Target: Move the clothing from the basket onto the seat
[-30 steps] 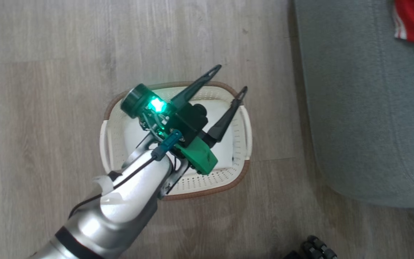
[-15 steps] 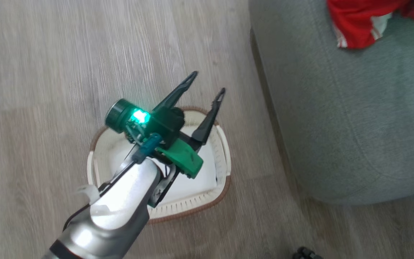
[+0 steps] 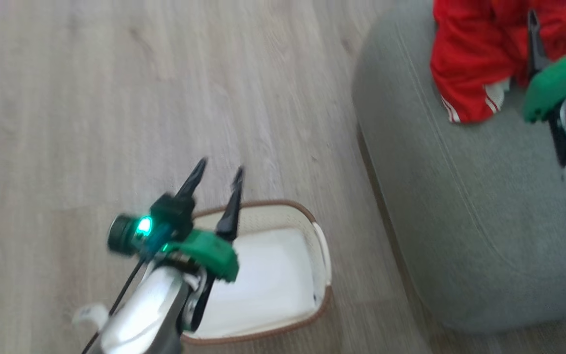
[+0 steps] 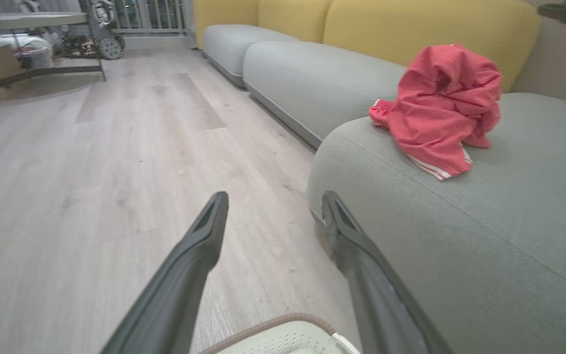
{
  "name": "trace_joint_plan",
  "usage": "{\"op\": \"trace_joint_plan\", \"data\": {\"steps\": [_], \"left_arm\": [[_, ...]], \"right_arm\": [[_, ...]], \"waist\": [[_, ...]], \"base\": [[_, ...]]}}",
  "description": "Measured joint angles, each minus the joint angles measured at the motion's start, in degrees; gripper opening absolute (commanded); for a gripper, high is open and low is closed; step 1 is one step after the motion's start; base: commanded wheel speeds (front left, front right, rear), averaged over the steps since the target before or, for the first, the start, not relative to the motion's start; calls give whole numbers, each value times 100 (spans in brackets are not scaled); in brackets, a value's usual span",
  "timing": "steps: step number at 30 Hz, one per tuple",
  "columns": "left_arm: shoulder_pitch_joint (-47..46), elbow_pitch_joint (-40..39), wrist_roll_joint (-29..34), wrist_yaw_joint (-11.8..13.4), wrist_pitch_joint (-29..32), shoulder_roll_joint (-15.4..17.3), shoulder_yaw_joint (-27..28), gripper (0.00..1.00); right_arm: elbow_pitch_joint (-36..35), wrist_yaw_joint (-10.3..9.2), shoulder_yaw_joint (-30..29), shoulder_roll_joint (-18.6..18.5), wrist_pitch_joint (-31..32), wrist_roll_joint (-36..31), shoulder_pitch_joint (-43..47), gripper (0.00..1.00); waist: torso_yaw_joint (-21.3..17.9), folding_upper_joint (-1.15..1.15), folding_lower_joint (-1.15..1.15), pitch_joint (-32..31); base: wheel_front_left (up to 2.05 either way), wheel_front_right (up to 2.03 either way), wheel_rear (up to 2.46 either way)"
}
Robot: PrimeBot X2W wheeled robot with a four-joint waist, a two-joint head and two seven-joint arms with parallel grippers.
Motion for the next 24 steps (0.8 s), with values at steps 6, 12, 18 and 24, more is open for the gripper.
{"op": "trace_joint_plan", "data": {"steps": [6, 12, 18, 24], "left_arm": [[836, -250, -113, 314, 0, 189, 512, 100], [1696, -745, -175, 533, -3, 271, 1032, 100], [2236, -1098, -77, 621, -5, 299, 1352, 100], [2449, -1158, 8, 632, -5, 272, 1537, 100]], "right_arm": [[-1096, 0, -48, 92, -1, 584, 1215, 100], [-2371, 0, -444, 502, -1, 597, 2614, 100], [-3392, 0, -545, 1112, -1, 350, 3705, 100], [-4035, 0, -470, 1277, -1, 288, 4597, 100]], "waist": [[381, 0, 0, -514], [769, 0, 0, -931], [1063, 0, 0, -1128], [1169, 0, 0, -1174]], "base": [[0, 0, 0], [0, 0, 0], [0, 0, 0], [0, 0, 0]]}}
